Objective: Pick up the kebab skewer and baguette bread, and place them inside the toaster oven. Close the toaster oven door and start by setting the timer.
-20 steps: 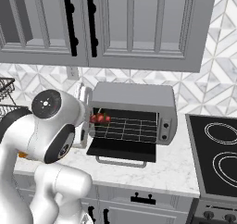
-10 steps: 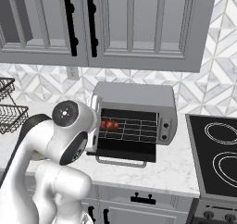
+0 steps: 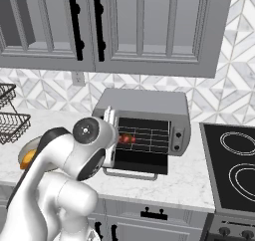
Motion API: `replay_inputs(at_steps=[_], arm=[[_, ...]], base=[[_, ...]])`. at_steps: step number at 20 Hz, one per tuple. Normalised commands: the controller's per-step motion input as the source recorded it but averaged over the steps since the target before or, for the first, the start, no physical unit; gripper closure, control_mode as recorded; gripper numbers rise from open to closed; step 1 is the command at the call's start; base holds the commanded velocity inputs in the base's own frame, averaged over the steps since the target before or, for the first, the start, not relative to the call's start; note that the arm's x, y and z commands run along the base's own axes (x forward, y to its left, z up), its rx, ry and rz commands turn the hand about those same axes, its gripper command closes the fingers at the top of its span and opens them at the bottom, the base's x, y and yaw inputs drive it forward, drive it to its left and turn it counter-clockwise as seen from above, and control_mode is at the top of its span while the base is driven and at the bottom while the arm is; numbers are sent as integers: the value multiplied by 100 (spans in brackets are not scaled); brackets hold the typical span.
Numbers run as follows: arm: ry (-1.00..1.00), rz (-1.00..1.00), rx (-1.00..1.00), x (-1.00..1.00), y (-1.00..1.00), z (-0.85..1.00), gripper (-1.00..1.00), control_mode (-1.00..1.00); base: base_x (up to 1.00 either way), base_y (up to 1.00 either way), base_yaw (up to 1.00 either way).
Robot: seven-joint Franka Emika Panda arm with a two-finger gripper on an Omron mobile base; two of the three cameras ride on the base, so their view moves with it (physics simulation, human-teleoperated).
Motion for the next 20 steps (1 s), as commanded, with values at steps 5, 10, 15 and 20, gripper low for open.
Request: replay_inputs(at_steps=[5, 10, 15, 20], arm=[[3, 0, 0, 36, -1, -17, 100, -100], [1, 0, 0, 39, -10, -18, 100, -100], [0, 0, 0, 41, -9, -25, 100, -100], [3, 0, 0, 44, -1, -10, 100, -100]], base=[[0, 0, 0], [0, 0, 0], [0, 0, 0], [0, 0, 0]])
